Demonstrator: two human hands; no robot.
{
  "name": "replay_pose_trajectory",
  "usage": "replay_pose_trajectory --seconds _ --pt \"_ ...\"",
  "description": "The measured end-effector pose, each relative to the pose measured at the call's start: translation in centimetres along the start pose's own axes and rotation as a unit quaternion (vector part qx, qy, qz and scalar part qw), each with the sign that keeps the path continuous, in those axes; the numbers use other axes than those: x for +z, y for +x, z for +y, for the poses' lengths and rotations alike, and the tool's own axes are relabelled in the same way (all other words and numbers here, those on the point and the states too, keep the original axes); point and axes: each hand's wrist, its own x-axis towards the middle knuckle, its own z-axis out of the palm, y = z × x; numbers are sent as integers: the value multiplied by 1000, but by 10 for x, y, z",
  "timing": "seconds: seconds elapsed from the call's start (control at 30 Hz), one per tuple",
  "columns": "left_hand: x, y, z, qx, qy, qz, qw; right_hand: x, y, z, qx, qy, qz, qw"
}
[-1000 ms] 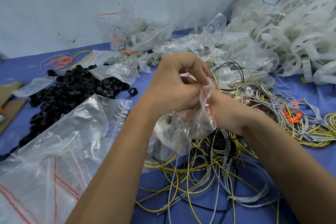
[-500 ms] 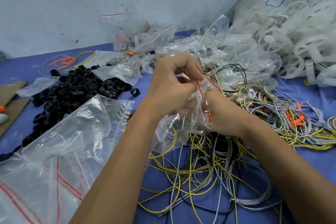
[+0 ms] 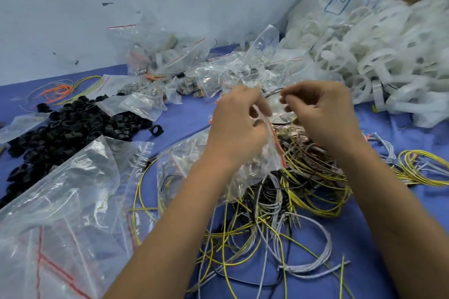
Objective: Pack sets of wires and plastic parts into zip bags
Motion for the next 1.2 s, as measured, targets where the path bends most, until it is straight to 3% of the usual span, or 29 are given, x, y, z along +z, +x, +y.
replay_pose_trajectory --seconds 0.13,0.27,0.33,0.4,0.47,0.57,0.8,0.93,1.07,1.2 --pt "39 10 33 72 20 -31 997 -39 10 32 49 -218 72 972" --pt "89 20 56 71 33 -120 990 -77 12 70 155 -399 109 897" --pt "111 25 62 61 50 -165 983 -91 8 85 243 -401 147 871" --pt "128 28 66 52 58 -186 979 -95 4 94 298 -377 132 867" --pt "142 29 70 51 56 -192 978 -95 4 101 307 -356 108 876" --pt "152 28 72 51 51 -191 979 -95 5 105 256 -347 157 889" --pt "115 38 73 61 65 -158 983 -99 4 101 204 -240 251 915" --pt "57 48 54 47 73 -156 984 -85 5 78 124 -105 291 943" --pt "11 46 19 38 110 -194 974 -49 -3 41 104 152 165 969" --pt "-5 35 -14 29 153 -179 971 -19 -14 19 136 404 0 905"
